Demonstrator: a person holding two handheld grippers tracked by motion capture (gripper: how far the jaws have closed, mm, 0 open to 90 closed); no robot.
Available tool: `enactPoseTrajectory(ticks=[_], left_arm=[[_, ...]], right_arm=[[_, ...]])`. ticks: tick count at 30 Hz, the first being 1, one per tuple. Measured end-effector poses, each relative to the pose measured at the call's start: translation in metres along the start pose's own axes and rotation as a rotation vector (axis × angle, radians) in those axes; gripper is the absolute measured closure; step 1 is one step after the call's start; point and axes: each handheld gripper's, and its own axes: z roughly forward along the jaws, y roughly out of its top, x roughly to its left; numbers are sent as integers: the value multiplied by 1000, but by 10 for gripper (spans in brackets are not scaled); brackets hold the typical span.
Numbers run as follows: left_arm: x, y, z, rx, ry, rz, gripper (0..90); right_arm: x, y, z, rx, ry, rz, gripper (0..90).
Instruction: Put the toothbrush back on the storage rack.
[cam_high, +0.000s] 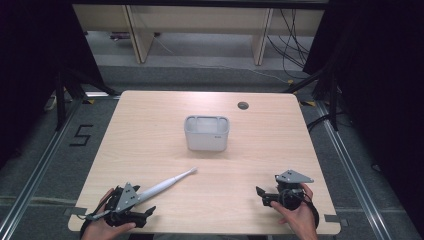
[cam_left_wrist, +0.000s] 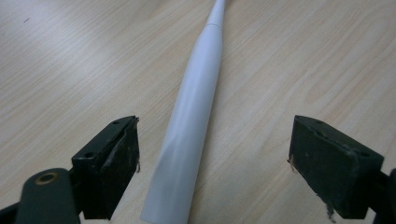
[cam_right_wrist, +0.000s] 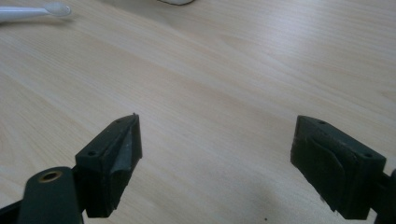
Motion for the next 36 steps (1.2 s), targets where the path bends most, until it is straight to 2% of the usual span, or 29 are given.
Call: enactPoseTrajectory(ticks=[1, 2, 3, 4, 7, 8, 10, 11, 12, 13, 14, 15, 16, 17, 18, 19, 20, 21, 23, 24, 25, 27, 29, 30, 31, 33, 34, 35, 36], left_arm=[[0, 0, 0, 0, 0, 0, 156], [-1, -1, 2, -12, 17, -15, 157], [-1, -1, 2, -12, 17, -15, 156], [-2, -1, 2, -12, 14, -19, 156], [-2, -1, 2, -15, 10, -24, 157], [0, -1, 1, 8, 0, -1, 157], [0, -1, 1, 19, -2, 4, 158], [-1, -2, 2, 11, 8, -15, 159], [0, -2, 2, 16, 1, -2, 160], [0, -2, 3, 1, 2, -16, 160], [1, -2, 2, 10, 0, -11, 161], [1, -2, 2, 10, 0, -11, 161], [2, -1, 3, 5, 3, -29, 165], [3, -1, 4, 2, 5, -30, 167], [4, 0, 3, 14, 8, -32, 169], [6, 0, 4, 23, -1, -22, 169], [7, 0, 5, 30, -10, -36, 169], [8, 1, 6, 28, -7, -43, 172], [9, 2, 7, 33, -16, -32, 185], [9, 4, 8, 30, -15, -65, 192], [12, 6, 8, 42, -16, -41, 194], [13, 7, 8, 51, -20, -47, 212], [14, 10, 10, 50, -14, -54, 224], [16, 13, 12, 57, -18, -39, 240], [16, 15, 13, 69, -17, -44, 252], [17, 17, 16, 97, -33, -23, 255], [16, 18, 18, 93, -25, -37, 263], [17, 18, 19, 94, -24, -22, 277], [17, 18, 19, 94, -24, -22, 282]], right_arm=[[0, 0, 0, 0, 0, 0, 173], [3, -1, 1, 15, 13, 40, 175], [3, -1, 0, 20, 9, 38, 175], [0, 0, 0, 9, -10, -10, 177], [1, 0, 1, 10, -5, -10, 179], [1, -1, 3, 4, 8, -16, 179], [2, 0, 2, 10, 12, -4, 181], [1, 0, 2, 10, 11, -5, 182], [3, -1, 3, 15, 21, 22, 182], [1, 0, 4, 3, 25, -10, 182], [3, 0, 3, 17, 25, 14, 182], [3, 0, 3, 17, 25, 14, 182], [2, 0, 1, 17, 4, -15, 182], [4, 0, 2, 11, 9, 17, 182], [4, 0, 2, 11, 13, 17, 182], [2, 0, 1, 10, 4, -17, 183], [2, 0, 1, 12, 3, -16, 184], [4, -1, 2, 12, 17, 14, 184], [4, -1, 2, 12, 16, 12, 184], [2, 0, 3, 8, 14, -25, 184], [2, 0, 3, 13, 23, -24, 184], [3, 0, 3, 22, 42, -16, 184], [3, 0, 3, 15, 16, -37, 185], [3, 0, 4, 20, 18, -32, 185], [3, -1, 4, 15, 18, -31, 185], [6, 0, 3, 27, 23, -3, 187], [6, 0, 4, 30, 42, 0, 189], [4, 0, 4, 24, 43, -28, 189], [4, 0, 4, 24, 43, -28, 189]])
